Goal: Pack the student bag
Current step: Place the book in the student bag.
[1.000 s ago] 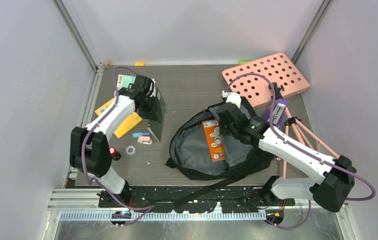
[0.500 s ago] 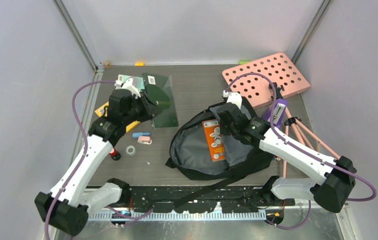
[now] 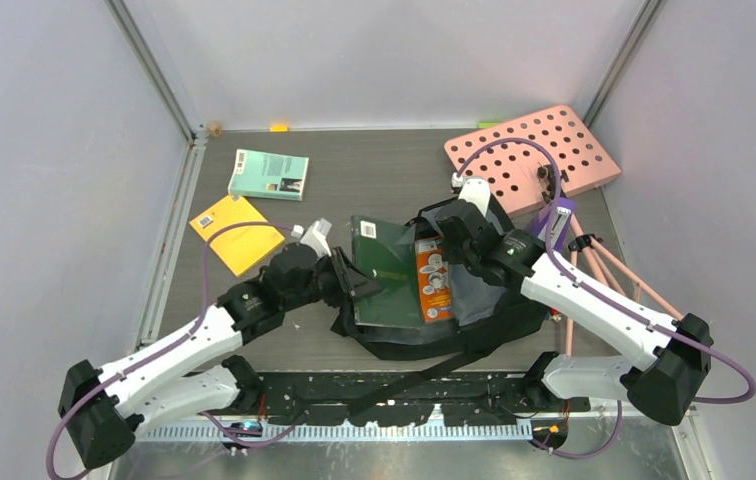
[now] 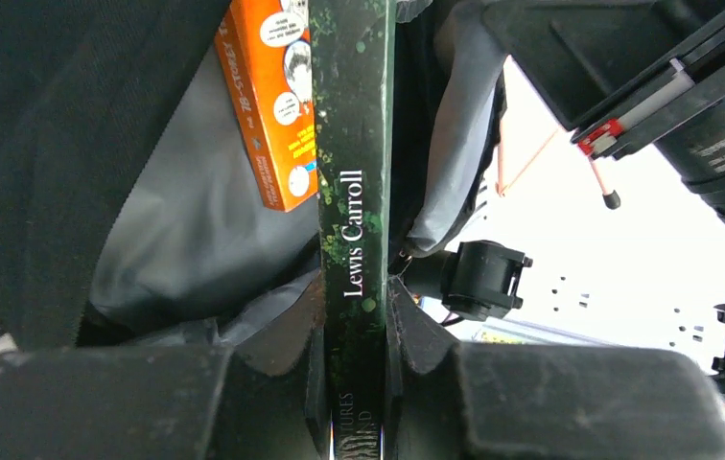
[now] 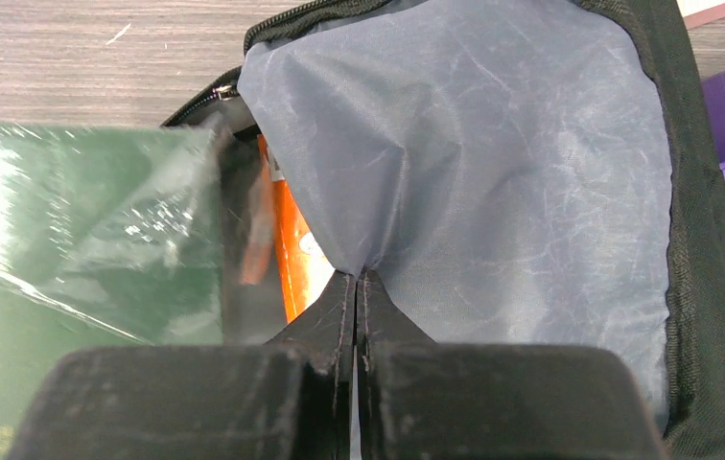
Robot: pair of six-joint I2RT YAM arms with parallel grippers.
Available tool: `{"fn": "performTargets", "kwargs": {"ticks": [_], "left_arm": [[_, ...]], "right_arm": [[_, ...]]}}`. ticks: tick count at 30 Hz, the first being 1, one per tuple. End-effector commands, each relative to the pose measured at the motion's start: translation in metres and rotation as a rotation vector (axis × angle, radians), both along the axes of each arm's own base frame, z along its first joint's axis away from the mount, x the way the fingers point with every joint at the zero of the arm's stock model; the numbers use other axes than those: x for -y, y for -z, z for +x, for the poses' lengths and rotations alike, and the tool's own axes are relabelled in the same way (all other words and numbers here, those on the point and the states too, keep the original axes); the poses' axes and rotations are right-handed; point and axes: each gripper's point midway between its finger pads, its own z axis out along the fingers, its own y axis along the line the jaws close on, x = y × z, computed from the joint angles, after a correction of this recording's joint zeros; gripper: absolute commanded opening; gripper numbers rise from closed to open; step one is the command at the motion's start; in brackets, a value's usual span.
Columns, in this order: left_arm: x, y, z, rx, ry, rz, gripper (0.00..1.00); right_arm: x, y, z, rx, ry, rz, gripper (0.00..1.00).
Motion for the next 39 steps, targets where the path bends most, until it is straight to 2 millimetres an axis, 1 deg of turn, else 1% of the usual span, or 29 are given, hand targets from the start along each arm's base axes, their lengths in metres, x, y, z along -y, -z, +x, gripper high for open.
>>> {"fn": "performTargets", "kwargs": {"ticks": [1,3,5,7,12,14,18,20,22,23,24,25,28,29,30,32,35,37,39], "left_arm": [[0.029,-0.045,0.008,0.096,-0.047,-0.232,0.00],[0.040,-0.038,0.007,0.098,-0.055,-0.247,0.00],[0.049,-0.036,0.008,0.126,-0.061,-0.216,0.00],[0.059,-0.030,0.013,0.139,-0.062,-0.193,0.00],[0.077,-0.008,0.031,0.148,-0.108,-0.167,0.00],[0.086,-0.006,0.034,0.154,-0.116,-0.182,0.00],[0.100,0.000,0.041,0.183,-0.146,-0.149,0.00],[0.106,0.011,0.046,0.173,-0.154,-0.123,0.00],[0.112,0.022,0.047,0.163,-0.140,-0.101,0.02],[0.113,0.029,0.046,0.154,-0.130,-0.087,0.07],[0.114,0.036,0.045,0.149,-0.120,-0.069,0.16],[0.113,0.047,0.042,0.135,-0.107,-0.032,0.29],[0.105,0.071,0.037,0.115,-0.076,0.089,0.55],[0.102,0.076,0.035,0.111,-0.068,0.123,0.61],[0.097,0.081,0.032,0.099,-0.059,0.160,0.65],[0.089,0.085,0.029,0.089,-0.056,0.208,0.73],[0.080,0.083,0.027,0.106,-0.057,0.247,0.81],[0.077,0.082,0.027,0.116,-0.056,0.262,0.84],[0.079,0.084,0.026,0.115,-0.039,0.271,0.85]], "right_arm": [[-0.006,-0.064,0.022,0.181,0.083,0.154,0.00],[-0.007,-0.067,0.021,0.186,0.081,0.163,0.00],[-0.006,-0.070,0.021,0.190,0.081,0.168,0.00],[-0.006,-0.071,0.021,0.193,0.080,0.169,0.00],[-0.004,-0.074,0.019,0.197,0.080,0.176,0.00],[-0.003,-0.075,0.017,0.200,0.082,0.182,0.00],[-0.002,-0.074,0.016,0.201,0.079,0.185,0.00],[-0.001,-0.073,0.016,0.200,0.076,0.177,0.00],[0.000,-0.071,0.016,0.198,0.078,0.167,0.01],[0.001,-0.070,0.015,0.197,0.081,0.163,0.01],[0.001,-0.069,0.015,0.196,0.080,0.161,0.00],[0.001,-0.070,0.015,0.197,0.079,0.161,0.00],[0.001,-0.069,0.015,0.197,0.076,0.160,0.00],[0.001,-0.069,0.015,0.198,0.075,0.162,0.00],[0.001,-0.069,0.015,0.198,0.073,0.164,0.00],[0.000,-0.069,0.015,0.198,0.068,0.166,0.00],[-0.002,-0.067,0.015,0.193,0.061,0.162,0.00],[-0.003,-0.066,0.015,0.191,0.056,0.162,0.00],[-0.004,-0.066,0.015,0.190,0.053,0.164,0.00]]}}
